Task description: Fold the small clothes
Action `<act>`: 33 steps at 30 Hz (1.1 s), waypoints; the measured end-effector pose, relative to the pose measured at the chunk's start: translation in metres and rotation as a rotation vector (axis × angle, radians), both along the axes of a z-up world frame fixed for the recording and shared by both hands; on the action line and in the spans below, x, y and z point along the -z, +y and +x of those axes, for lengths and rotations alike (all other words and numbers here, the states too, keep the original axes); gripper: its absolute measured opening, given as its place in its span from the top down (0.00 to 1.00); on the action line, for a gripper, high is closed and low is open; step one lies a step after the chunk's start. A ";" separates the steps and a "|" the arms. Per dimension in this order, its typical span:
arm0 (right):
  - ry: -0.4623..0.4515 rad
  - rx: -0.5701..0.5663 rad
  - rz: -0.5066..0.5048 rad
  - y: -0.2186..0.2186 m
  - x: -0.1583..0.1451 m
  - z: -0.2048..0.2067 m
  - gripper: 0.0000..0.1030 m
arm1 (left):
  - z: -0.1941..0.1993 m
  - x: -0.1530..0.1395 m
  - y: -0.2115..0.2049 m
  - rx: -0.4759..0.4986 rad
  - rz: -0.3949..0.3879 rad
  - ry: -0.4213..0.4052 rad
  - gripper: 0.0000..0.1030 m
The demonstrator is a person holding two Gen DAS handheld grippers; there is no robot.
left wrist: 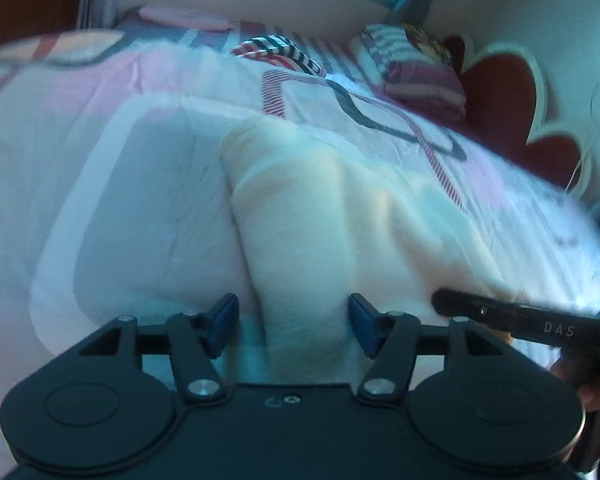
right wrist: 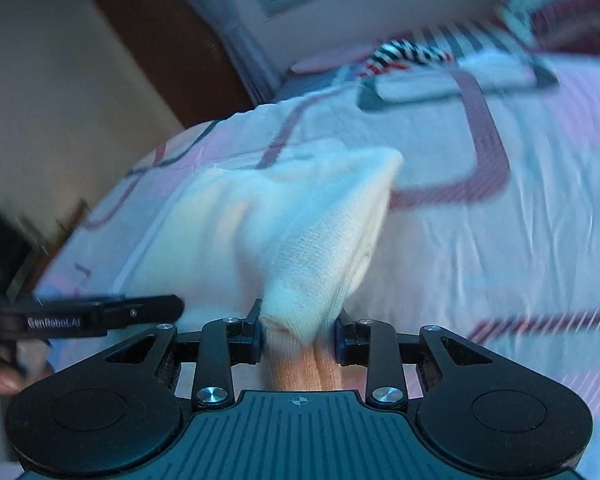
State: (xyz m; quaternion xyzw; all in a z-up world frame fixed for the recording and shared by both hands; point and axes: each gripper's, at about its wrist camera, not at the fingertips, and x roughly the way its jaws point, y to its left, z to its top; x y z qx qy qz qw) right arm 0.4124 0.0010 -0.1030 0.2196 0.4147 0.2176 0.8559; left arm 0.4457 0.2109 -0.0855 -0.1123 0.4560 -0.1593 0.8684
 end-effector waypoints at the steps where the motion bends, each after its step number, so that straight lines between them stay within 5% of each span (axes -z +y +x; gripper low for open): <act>1: 0.022 0.016 0.041 -0.007 0.004 0.003 0.64 | -0.001 0.003 0.004 -0.007 -0.025 0.003 0.41; 8: -0.030 0.047 0.011 -0.028 -0.029 -0.003 0.62 | -0.009 -0.028 0.022 -0.002 0.034 -0.094 0.48; 13: -0.093 0.010 -0.061 -0.018 -0.053 0.019 0.62 | 0.021 -0.036 0.015 -0.003 0.045 -0.102 0.50; 17: -0.026 -0.059 -0.165 0.002 -0.033 0.050 0.62 | 0.041 -0.014 0.006 -0.019 0.087 -0.029 0.49; 21: -0.024 -0.019 -0.192 -0.002 -0.014 0.058 0.62 | 0.034 -0.009 0.006 -0.027 0.094 -0.044 0.48; 26: -0.034 -0.006 -0.226 -0.005 -0.015 0.053 0.62 | 0.021 -0.021 0.006 -0.021 0.126 -0.061 0.49; 33: -0.087 -0.039 -0.221 -0.003 -0.049 -0.010 0.62 | -0.035 -0.032 -0.001 0.009 0.166 -0.088 0.52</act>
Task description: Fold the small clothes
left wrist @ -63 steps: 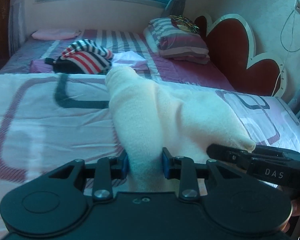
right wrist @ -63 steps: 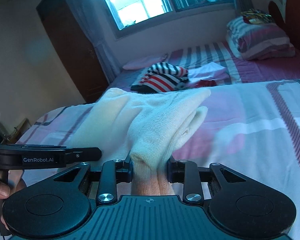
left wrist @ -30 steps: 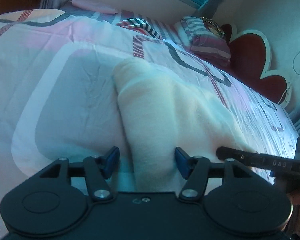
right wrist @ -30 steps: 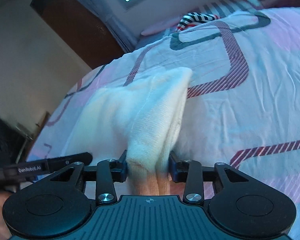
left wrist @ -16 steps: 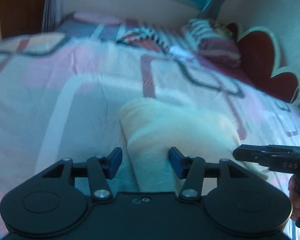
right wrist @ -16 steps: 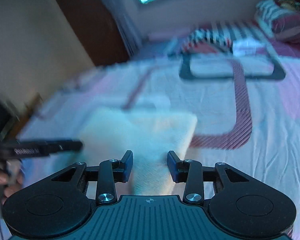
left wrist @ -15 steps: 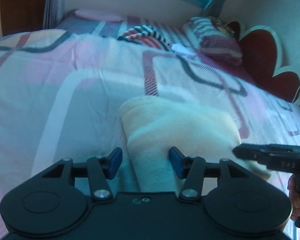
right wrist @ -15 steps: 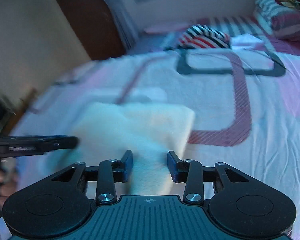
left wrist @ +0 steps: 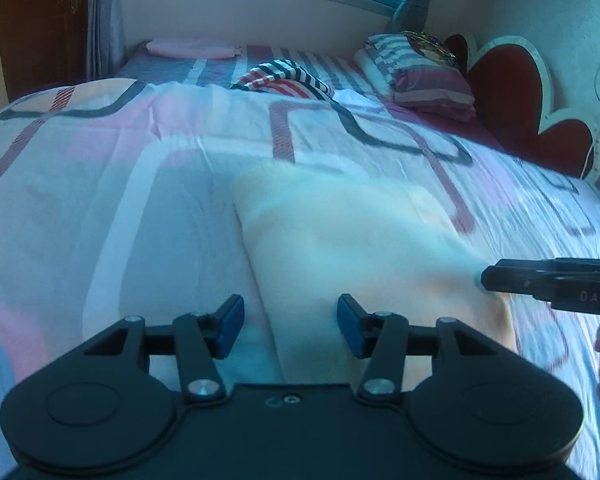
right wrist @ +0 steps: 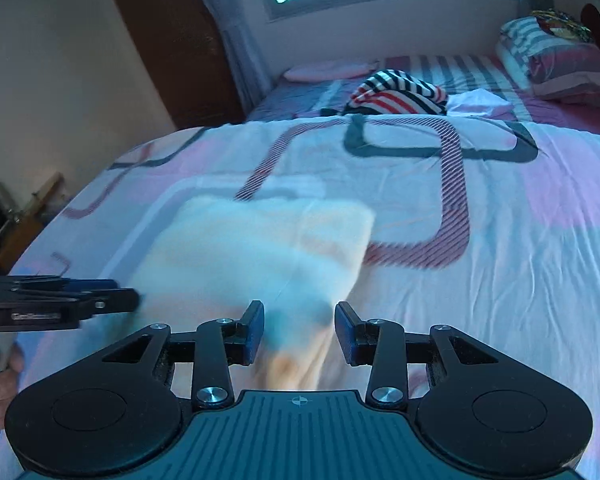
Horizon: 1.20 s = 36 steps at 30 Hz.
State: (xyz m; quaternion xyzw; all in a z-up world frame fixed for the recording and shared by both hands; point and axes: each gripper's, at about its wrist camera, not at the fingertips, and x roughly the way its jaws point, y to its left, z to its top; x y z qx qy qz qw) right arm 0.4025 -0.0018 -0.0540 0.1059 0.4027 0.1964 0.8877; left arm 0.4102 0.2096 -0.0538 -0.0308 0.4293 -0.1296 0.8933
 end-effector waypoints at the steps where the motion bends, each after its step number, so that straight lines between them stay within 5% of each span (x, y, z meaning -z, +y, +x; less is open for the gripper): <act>1: 0.007 -0.009 -0.008 0.002 0.000 -0.011 0.62 | -0.011 0.002 -0.001 0.000 0.002 0.004 0.52; 14: 0.118 0.012 -0.071 -0.004 0.033 -0.077 0.62 | -0.080 0.021 -0.008 -0.026 0.017 0.049 0.52; 26: 0.039 0.051 -0.091 0.003 0.039 -0.093 0.62 | -0.095 0.027 -0.019 -0.062 0.079 -0.007 0.46; 29: 0.031 0.062 -0.100 0.005 0.038 -0.096 0.61 | -0.096 0.025 -0.020 -0.083 0.095 -0.003 0.41; 32: 0.049 0.072 -0.091 0.002 0.026 -0.102 0.61 | -0.106 0.009 -0.019 -0.124 0.144 -0.001 0.22; 33: 0.037 0.071 -0.087 0.000 0.019 -0.109 0.61 | -0.116 0.001 -0.020 -0.138 0.165 -0.033 0.12; 36: -0.022 0.067 -0.084 -0.009 -0.002 -0.141 0.61 | -0.150 -0.017 -0.018 -0.187 0.192 -0.124 0.06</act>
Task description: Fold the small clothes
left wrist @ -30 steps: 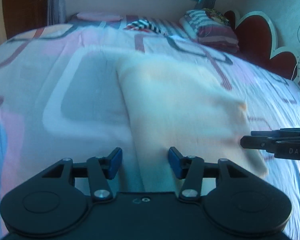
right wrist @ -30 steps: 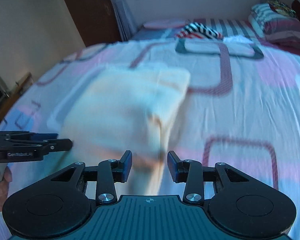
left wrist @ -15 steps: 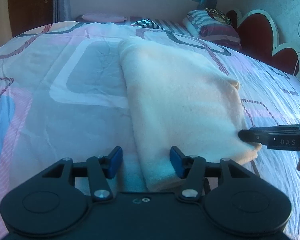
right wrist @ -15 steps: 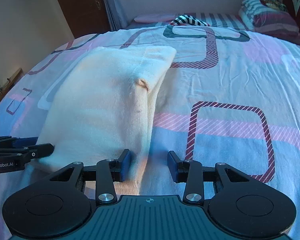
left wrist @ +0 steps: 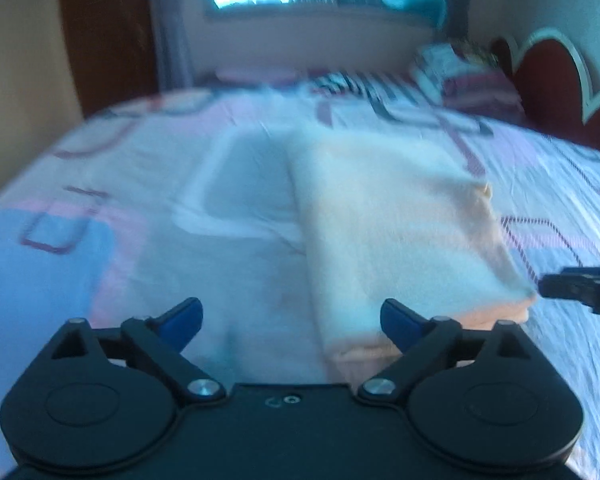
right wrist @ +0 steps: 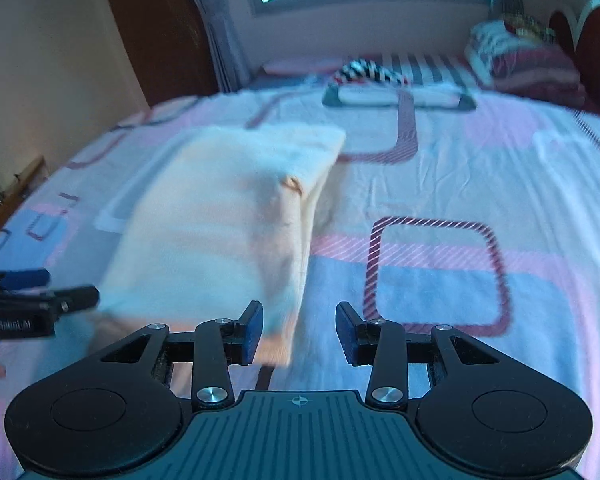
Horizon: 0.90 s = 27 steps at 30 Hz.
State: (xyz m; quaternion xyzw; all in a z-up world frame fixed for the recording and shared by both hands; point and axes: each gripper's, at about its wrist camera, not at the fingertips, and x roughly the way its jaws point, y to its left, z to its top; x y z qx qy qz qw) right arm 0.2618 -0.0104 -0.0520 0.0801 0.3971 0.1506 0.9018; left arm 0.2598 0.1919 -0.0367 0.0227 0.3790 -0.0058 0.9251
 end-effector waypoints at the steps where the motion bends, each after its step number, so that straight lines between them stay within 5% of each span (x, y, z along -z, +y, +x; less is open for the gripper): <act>1: -0.011 0.000 -0.001 -0.003 -0.006 -0.010 0.61 | -0.011 -0.005 0.000 -0.003 -0.006 -0.007 0.05; 3: -0.041 0.006 0.012 -0.011 -0.019 -0.032 0.57 | -0.034 -0.018 -0.001 -0.009 -0.012 -0.051 0.04; 4: -0.065 0.012 0.022 -0.014 -0.025 -0.043 0.47 | -0.050 -0.024 -0.004 -0.001 -0.001 -0.101 0.00; 5: -0.094 0.022 0.030 -0.018 -0.032 -0.054 0.12 | -0.062 -0.030 -0.009 0.001 0.028 -0.137 0.00; 6: -0.138 0.039 0.032 -0.020 -0.041 -0.066 0.00 | -0.072 -0.035 -0.014 -0.003 0.059 -0.163 0.00; 13: -0.283 0.085 0.004 -0.036 -0.082 -0.134 0.00 | -0.136 -0.075 -0.032 0.024 0.056 -0.294 0.00; 27: -0.276 0.091 -0.013 -0.041 -0.113 -0.229 0.00 | -0.224 -0.107 -0.040 -0.029 0.026 -0.292 0.00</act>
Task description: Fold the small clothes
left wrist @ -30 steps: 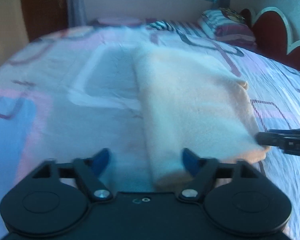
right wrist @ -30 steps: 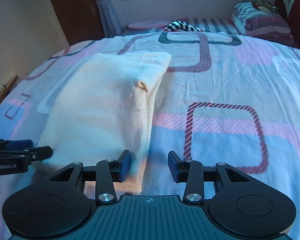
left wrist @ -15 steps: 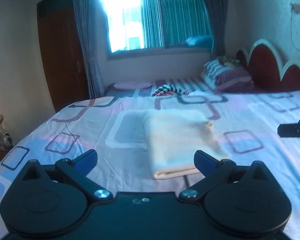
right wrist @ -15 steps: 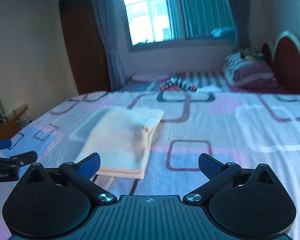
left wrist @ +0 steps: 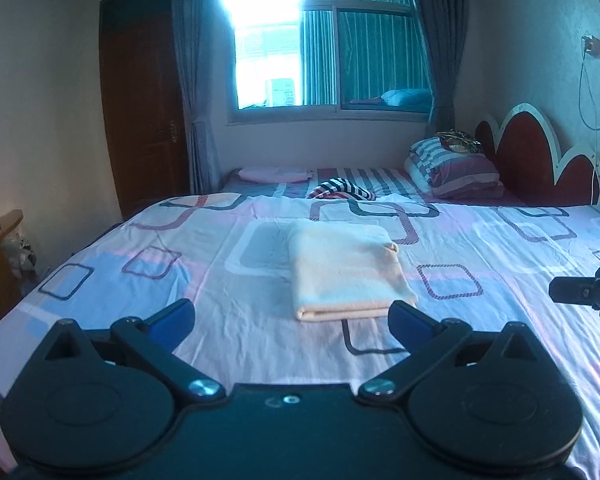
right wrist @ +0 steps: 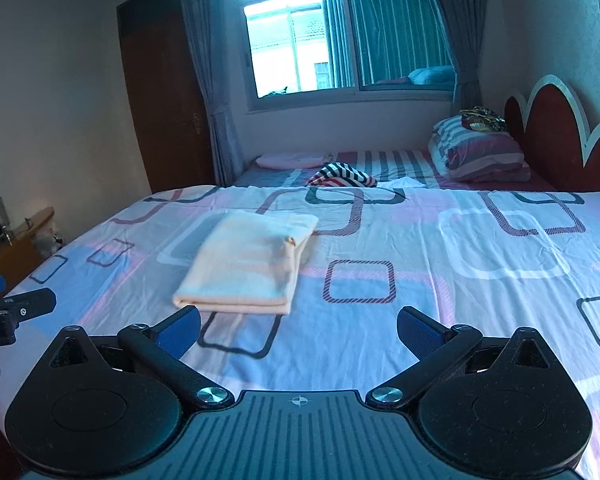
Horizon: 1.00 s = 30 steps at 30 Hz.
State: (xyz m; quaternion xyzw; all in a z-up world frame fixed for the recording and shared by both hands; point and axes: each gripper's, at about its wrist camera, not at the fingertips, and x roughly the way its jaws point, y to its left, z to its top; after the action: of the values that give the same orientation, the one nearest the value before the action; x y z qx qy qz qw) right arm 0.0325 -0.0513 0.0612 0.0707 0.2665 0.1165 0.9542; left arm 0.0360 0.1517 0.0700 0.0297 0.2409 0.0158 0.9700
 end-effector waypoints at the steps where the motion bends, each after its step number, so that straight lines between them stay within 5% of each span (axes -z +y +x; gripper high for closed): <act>1: -0.003 -0.002 -0.002 0.000 -0.002 -0.005 0.00 | -0.003 -0.001 0.000 0.002 -0.002 0.003 0.00; 30: -0.101 -0.038 -0.036 0.000 -0.042 -0.081 0.00 | -0.066 -0.025 -0.014 0.043 -0.012 -0.058 0.00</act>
State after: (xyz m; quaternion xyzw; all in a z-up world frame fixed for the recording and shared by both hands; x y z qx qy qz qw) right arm -0.0482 -0.0514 0.1034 0.0424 0.2213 0.1333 0.9651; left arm -0.0303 0.1382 0.0952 0.0288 0.2120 -0.0055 0.9768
